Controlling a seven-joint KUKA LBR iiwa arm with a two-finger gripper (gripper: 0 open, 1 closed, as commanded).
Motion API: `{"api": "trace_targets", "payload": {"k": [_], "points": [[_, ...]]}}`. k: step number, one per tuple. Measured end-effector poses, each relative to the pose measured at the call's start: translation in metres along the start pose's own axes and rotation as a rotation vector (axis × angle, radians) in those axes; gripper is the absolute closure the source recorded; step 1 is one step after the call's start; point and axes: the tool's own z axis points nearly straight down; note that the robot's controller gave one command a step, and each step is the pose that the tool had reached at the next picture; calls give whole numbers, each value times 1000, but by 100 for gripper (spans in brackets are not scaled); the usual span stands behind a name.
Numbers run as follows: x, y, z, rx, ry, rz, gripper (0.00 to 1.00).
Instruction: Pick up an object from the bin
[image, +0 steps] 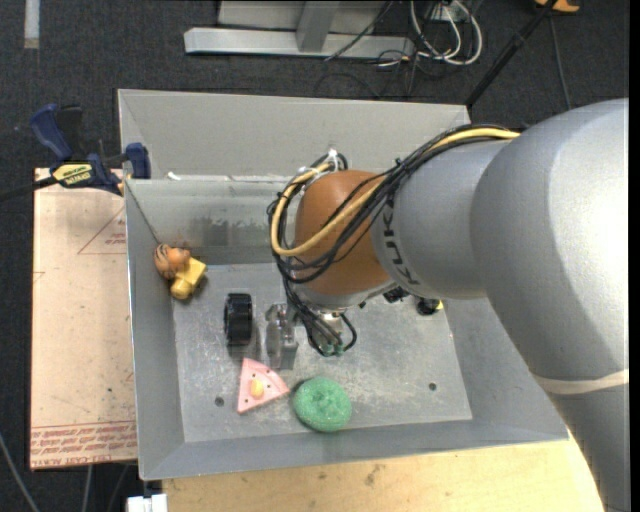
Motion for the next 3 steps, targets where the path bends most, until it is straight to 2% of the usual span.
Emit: {"api": "trace_targets", "payload": {"k": [1, 2, 3], "points": [[0, 0, 0, 0, 0, 0, 0], [0, 0, 0, 0, 0, 0, 0], [12, 11, 2, 2, -3, -40, 0]]}}
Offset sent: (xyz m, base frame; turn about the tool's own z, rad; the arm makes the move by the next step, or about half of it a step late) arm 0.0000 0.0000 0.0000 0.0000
